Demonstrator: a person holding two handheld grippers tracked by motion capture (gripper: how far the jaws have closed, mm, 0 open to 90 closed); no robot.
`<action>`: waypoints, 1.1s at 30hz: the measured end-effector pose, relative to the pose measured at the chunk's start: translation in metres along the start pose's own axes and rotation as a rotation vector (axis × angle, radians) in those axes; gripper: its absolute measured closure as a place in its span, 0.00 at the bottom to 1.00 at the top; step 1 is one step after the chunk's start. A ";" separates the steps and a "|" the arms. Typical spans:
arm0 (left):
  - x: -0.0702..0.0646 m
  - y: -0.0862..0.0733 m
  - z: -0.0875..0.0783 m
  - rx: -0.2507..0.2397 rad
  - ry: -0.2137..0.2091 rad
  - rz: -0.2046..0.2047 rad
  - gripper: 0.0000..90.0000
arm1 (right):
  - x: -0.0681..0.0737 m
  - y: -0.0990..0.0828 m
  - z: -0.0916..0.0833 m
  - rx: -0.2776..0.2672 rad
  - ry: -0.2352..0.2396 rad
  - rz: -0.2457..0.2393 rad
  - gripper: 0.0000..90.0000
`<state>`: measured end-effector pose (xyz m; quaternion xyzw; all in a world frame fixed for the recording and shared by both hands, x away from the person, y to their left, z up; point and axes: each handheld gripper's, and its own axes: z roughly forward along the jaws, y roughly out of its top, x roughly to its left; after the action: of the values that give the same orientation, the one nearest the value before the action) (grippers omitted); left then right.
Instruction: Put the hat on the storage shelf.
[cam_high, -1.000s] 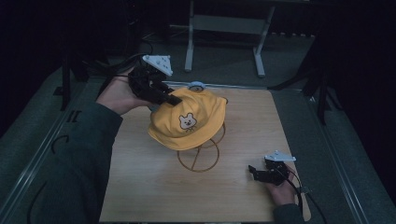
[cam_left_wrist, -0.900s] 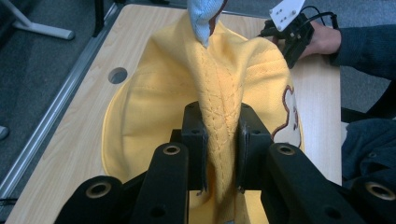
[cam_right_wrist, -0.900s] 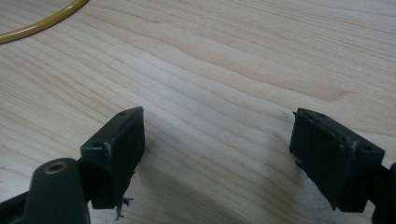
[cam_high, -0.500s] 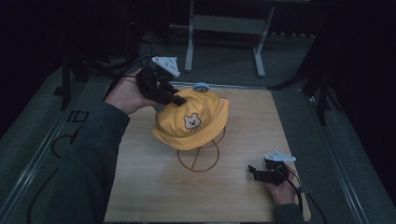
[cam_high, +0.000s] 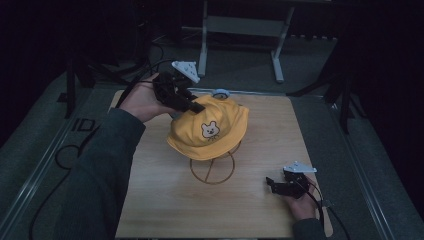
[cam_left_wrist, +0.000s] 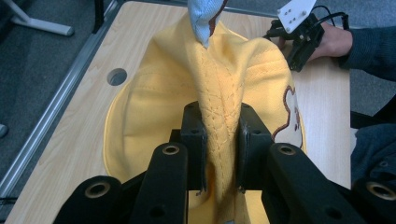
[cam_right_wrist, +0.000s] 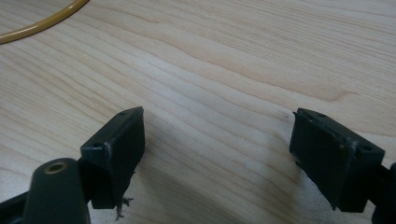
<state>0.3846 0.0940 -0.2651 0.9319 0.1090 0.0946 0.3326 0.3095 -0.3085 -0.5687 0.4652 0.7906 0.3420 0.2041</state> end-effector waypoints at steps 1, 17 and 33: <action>0.000 0.000 0.001 -0.003 0.000 -0.001 0.85 | 0.000 0.000 0.000 0.000 0.000 0.000 0.20; 0.000 0.009 0.018 -0.005 -0.011 -0.005 0.84 | 0.000 0.000 0.000 0.000 0.000 0.000 0.20; -0.003 0.019 0.033 0.000 -0.013 -0.011 0.82 | 0.000 0.000 0.000 0.000 0.000 0.000 0.20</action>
<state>0.3929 0.0590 -0.2781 0.9319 0.1122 0.0867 0.3338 0.3095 -0.3085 -0.5687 0.4653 0.7905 0.3419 0.2041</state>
